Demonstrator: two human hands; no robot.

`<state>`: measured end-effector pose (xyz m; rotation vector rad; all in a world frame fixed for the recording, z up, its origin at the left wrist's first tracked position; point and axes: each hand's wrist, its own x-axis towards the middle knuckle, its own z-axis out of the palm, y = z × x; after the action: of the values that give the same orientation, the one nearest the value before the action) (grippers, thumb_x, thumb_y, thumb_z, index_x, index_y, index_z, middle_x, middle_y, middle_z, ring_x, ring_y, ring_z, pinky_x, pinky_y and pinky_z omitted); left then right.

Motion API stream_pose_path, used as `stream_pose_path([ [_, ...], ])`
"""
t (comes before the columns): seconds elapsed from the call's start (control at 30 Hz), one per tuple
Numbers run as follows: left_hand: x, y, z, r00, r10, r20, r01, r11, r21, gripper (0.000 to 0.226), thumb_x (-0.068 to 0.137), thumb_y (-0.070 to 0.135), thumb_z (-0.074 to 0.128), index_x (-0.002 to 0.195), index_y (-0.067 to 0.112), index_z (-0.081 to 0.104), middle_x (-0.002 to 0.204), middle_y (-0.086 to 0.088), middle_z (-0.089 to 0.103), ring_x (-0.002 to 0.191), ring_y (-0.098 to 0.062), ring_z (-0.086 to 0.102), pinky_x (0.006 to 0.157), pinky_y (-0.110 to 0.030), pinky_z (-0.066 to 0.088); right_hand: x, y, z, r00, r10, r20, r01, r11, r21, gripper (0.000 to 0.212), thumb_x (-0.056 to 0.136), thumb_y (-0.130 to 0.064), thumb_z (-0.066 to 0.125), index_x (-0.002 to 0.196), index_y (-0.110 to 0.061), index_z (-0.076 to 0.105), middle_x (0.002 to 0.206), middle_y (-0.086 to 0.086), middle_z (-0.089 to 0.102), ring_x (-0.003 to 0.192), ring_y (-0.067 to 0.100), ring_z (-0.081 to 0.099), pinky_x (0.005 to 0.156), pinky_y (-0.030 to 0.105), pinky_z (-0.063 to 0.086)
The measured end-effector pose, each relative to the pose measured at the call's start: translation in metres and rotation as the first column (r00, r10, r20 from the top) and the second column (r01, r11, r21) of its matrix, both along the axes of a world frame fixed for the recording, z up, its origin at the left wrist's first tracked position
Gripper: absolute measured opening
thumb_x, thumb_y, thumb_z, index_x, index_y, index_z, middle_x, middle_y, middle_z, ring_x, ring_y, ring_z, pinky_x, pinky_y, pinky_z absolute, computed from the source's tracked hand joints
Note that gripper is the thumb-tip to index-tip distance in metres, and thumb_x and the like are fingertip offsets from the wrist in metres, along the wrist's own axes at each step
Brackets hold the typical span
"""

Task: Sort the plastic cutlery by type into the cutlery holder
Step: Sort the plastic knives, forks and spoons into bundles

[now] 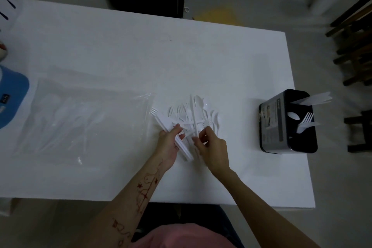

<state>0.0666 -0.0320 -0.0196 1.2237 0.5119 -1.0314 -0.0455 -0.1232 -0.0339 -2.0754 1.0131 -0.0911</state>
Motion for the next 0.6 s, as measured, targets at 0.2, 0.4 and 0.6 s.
stream_pose_path([
  [0.2,-0.007,-0.018,0.009,0.998,-0.069,-0.005,0.068,0.995,-0.079,0.032,0.094,0.015,0.055,0.125,0.006,0.053,0.111,-0.006,0.065,0.094,-0.019,0.063,0.071,-0.033,0.054,-0.023,0.000,-0.001,0.979,0.197,0.056,-0.197,0.980,-0.001,0.027,0.086,-0.037,0.073,0.085,-0.017,0.056,0.072,-0.008,0.061,0.061,0.009,0.056,0.061,0.033,0.053],
  [0.4,-0.012,-0.020,0.003,0.986,-0.132,0.102,0.133,0.991,-0.003,0.031,0.099,0.004,0.043,0.129,0.004,0.049,0.089,0.001,0.062,0.080,-0.012,0.058,0.070,-0.026,0.049,-0.024,-0.023,-0.007,0.982,-0.175,-0.069,0.169,0.981,-0.095,0.028,0.091,-0.050,0.061,0.090,-0.022,0.060,0.084,-0.007,0.065,0.069,0.009,0.060,0.064,0.028,0.052],
  [0.6,-0.020,-0.016,-0.004,0.985,-0.148,0.085,0.147,0.989,0.021,0.030,0.099,0.007,0.043,0.127,-0.001,0.049,0.084,0.000,0.059,0.073,-0.012,0.057,0.064,-0.023,0.054,-0.015,-0.041,-0.016,0.932,-0.263,-0.249,0.255,0.965,-0.062,0.024,0.092,-0.038,0.062,0.098,-0.016,0.053,0.093,-0.001,0.059,0.080,0.018,0.059,0.067,0.031,0.045],
])
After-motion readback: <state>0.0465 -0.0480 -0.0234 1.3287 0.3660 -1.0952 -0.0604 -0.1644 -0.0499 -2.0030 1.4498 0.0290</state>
